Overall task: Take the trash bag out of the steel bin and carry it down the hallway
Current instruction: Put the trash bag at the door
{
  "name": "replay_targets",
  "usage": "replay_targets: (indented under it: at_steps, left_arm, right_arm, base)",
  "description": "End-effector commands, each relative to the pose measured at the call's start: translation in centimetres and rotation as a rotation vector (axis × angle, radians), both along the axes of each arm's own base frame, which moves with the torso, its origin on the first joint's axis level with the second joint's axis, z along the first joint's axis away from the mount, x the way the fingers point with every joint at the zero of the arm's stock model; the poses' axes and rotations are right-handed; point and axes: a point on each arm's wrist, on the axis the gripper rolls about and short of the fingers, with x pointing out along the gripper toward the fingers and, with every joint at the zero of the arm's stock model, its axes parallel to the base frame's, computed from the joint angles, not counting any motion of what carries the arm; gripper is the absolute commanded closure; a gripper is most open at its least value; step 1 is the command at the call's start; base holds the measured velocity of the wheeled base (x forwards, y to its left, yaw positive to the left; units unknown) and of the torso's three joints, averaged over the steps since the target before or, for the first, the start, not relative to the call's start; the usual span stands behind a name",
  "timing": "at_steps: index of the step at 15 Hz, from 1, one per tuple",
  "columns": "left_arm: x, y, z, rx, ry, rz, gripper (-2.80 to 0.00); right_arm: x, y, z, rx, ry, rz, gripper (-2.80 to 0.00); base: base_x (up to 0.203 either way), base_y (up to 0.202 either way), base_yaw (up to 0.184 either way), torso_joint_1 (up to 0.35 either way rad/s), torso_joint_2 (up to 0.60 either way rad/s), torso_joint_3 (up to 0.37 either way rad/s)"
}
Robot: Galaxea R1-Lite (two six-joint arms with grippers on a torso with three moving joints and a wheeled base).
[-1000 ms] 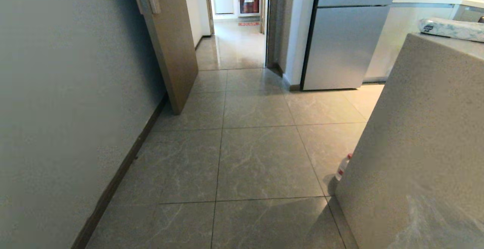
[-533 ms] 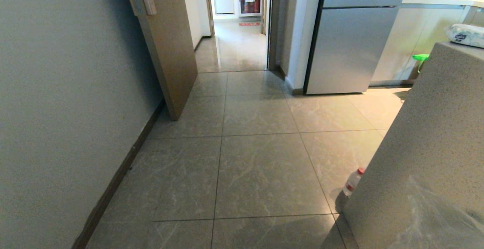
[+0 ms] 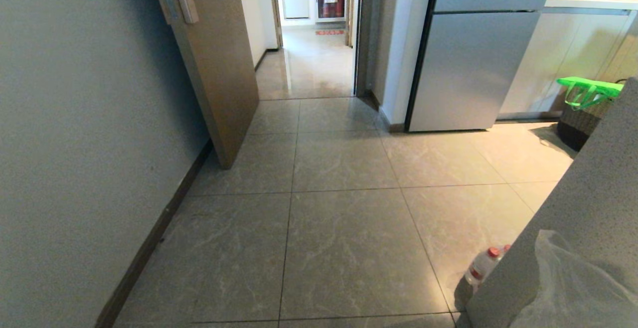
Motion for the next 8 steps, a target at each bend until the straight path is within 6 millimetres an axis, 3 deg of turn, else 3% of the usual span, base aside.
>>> replay_targets:
  at_steps: [1, 8]
  left_arm:
    - [0.00, 0.00, 0.00, 0.000, 0.000, 0.000, 0.00]
    - [0.00, 0.00, 0.00, 0.000, 0.000, 0.000, 0.00]
  right_arm:
    - [0.02, 0.00, -0.04, 0.000, 0.003, 0.000, 0.00]
    - [0.02, 0.00, -0.04, 0.000, 0.003, 0.000, 0.00]
  base:
    - [0.191, 0.000, 0.002, -0.002, 0.00, 0.005]
    - [0.190, 0.000, 0.002, 0.000, 0.00, 0.003]
